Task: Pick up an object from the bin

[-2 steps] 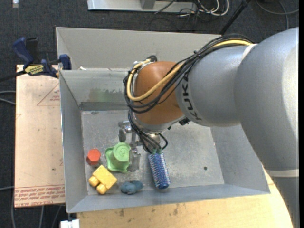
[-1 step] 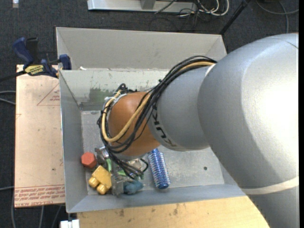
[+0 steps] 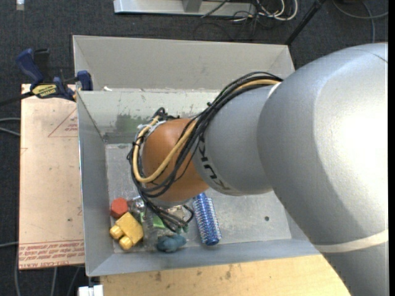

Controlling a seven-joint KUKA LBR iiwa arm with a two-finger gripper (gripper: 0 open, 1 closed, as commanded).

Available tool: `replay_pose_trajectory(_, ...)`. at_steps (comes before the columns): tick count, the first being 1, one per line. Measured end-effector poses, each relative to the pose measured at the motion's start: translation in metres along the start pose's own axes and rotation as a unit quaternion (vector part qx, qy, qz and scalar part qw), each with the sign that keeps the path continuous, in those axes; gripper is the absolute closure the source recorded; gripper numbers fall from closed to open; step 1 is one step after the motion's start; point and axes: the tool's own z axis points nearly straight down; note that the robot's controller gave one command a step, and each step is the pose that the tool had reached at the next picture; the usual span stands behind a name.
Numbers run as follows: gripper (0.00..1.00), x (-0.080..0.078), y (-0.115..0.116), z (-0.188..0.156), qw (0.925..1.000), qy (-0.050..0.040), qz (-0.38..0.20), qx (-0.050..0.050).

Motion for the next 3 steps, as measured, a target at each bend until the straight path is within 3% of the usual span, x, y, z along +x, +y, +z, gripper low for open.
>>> replay_pose_trajectory(1, 1.0, -0.002, 0.006, -0.126, 1.0, -0.0042, 0.0, 0.0)
replay_pose_trajectory(2, 0.0, -0.001, 0.006, -0.121, 1.0, 0.0003, 0.0, 0.0)
replay_pose_trajectory(3, 0.0, -0.014, 0.008, -0.011, 0.9788, 0.0033, -0.205, -0.001)
